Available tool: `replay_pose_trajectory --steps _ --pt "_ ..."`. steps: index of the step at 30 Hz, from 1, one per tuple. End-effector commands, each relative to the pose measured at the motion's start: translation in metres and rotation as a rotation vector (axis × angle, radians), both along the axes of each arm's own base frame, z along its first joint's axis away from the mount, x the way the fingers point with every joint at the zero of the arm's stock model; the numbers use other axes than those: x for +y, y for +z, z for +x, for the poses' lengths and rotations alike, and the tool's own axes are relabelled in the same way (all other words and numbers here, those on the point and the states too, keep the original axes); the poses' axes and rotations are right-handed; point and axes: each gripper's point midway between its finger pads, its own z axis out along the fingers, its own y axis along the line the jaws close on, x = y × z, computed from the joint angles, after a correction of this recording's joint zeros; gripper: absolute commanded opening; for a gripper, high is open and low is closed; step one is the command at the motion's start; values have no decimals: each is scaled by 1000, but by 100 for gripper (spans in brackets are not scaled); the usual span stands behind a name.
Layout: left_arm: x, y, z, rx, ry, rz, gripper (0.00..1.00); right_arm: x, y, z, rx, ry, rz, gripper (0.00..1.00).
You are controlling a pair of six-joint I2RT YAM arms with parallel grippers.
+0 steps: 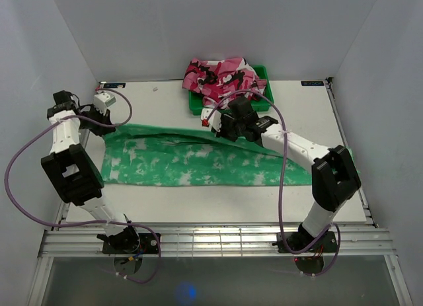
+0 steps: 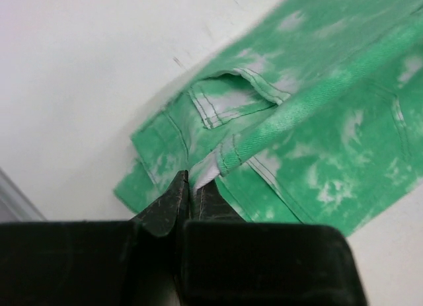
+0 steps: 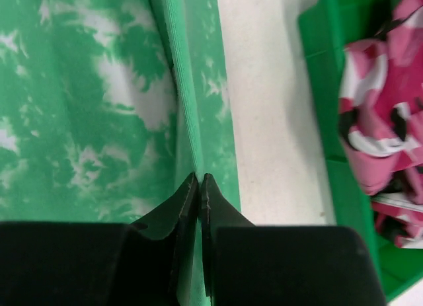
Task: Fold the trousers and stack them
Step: Fold the trousers
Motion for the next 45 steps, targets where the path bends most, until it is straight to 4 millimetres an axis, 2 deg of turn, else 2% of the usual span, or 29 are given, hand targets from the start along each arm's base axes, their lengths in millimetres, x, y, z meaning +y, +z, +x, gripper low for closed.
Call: replay_pose_trajectory --steps 1,3,5,6,7,8,9,10,12,13,14,15,16,17,19,20,21,23,26,29,32,33,35,38,40,42,44,45 --pt "37 85 30 -278 71 186 0 -17 52 -4 -53 -6 24 8" --pt "35 95 25 -314 44 219 0 -18 53 -17 -21 33 31 8" --pt "30 95 7 -327 30 254 0 -22 52 -35 12 67 33 8" --pt "30 92 -1 -324 25 270 0 -23 47 -42 17 84 23 8" --pt "28 70 -15 -287 -2 283 0 -29 37 -54 39 99 8 8" --pt "25 72 -27 -299 -15 310 0 -31 28 -63 65 118 1 8" --pt "24 62 -38 -277 -28 326 0 -32 20 -71 83 134 -11 8" --pt "22 34 -58 -218 -57 323 0 -38 1 -84 123 149 -39 8" --pt "19 8 -83 -155 -96 343 0 -41 -20 -101 179 184 -61 8" --pt "27 -8 -95 -113 -104 377 0 -43 -32 -108 201 201 -84 8" --pt "22 -42 -116 -28 -122 352 0 -48 -52 -118 234 210 -116 8" --pt "23 -60 -127 18 -127 355 0 -48 -62 -125 252 224 -130 8" --pt "35 -75 -133 51 -106 389 0 -50 -75 -130 282 227 -150 8" --pt "33 -99 -148 102 -121 378 0 -54 -87 -138 313 235 -168 8" --pt "48 -126 -155 160 -96 402 0 -53 -101 -148 346 253 -190 8" --pt "49 -141 -160 209 -89 375 0 -52 -106 -153 357 260 -196 8" --pt "51 -147 -161 229 -85 368 0 -52 -109 -155 364 262 -201 8" --pt "57 -155 -161 259 -63 354 0 -53 -116 -157 379 261 -218 8" --pt "60 -156 -150 256 -27 325 0 -52 -118 -153 373 250 -231 8" --pt "58 -130 -130 195 -4 273 0 -47 -107 -145 354 241 -222 8" --pt "53 -85 -119 134 -18 240 0 -44 -94 -141 336 236 -218 8" --pt "42 -74 -125 139 -39 205 0 -46 -97 -141 341 234 -228 8" --pt "42 -48 -123 79 -69 246 0 -49 -103 -143 363 232 -247 8" --pt "40 -39 -135 89 -82 289 0 -50 -114 -146 399 220 -263 8" --pt "42 -55 -149 145 -92 319 0 -49 -119 -147 415 212 -266 8" --pt "52 -70 -150 165 -72 361 0 -48 -119 -146 417 213 -262 8" --pt "56 -94 -163 243 -58 376 0 -47 -118 -145 416 210 -261 8" --pt "61 -106 -162 263 -49 378 0 -47 -117 -146 421 212 -263 8"
